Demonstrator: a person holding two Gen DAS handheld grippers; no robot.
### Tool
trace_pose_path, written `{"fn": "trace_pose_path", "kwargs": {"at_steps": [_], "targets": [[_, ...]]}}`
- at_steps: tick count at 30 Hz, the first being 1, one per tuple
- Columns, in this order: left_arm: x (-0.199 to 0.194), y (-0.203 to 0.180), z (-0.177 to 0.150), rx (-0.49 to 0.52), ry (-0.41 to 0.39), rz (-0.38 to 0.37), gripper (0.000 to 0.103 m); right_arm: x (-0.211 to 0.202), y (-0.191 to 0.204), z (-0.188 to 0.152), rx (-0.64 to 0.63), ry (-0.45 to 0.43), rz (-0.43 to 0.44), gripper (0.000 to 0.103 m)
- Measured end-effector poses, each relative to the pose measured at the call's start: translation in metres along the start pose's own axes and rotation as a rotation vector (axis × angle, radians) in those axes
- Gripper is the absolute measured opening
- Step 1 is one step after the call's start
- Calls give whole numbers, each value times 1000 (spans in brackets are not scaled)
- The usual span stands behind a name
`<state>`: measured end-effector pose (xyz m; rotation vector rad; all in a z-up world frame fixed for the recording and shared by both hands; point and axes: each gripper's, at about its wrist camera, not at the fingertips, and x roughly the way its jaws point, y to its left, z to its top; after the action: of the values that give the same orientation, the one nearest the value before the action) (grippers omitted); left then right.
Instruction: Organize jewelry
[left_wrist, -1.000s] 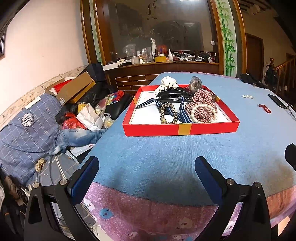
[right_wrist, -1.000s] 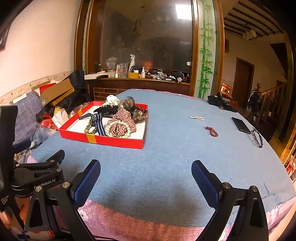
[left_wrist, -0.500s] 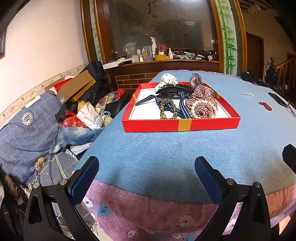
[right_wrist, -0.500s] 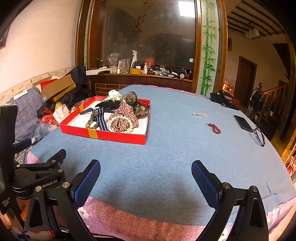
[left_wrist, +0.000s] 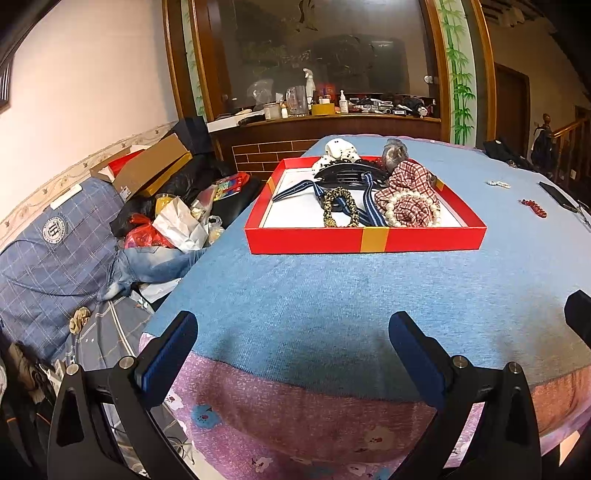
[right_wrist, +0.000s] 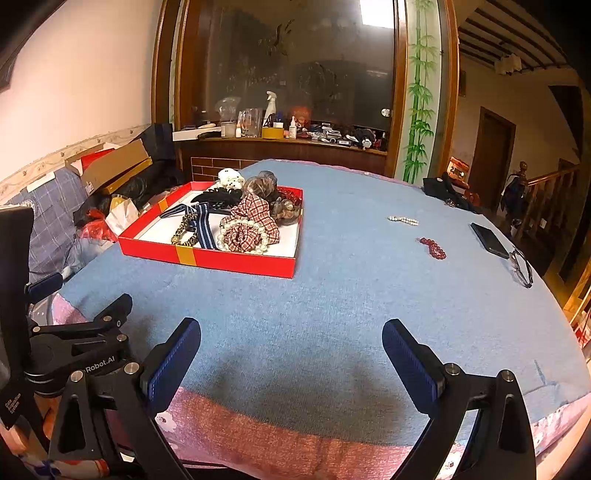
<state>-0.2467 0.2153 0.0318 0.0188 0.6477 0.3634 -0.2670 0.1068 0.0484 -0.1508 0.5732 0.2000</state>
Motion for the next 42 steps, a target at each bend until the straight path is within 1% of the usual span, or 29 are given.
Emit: {"fn": "trace_pose_path", "kwargs": {"at_steps": [33,42], "targets": [[2,1,0,1,7,1,103,4,4,-3,-7,21,6,101],[4,3,-6,-2,16,1,103,5,4,-4,-5,26,7,101]]}}
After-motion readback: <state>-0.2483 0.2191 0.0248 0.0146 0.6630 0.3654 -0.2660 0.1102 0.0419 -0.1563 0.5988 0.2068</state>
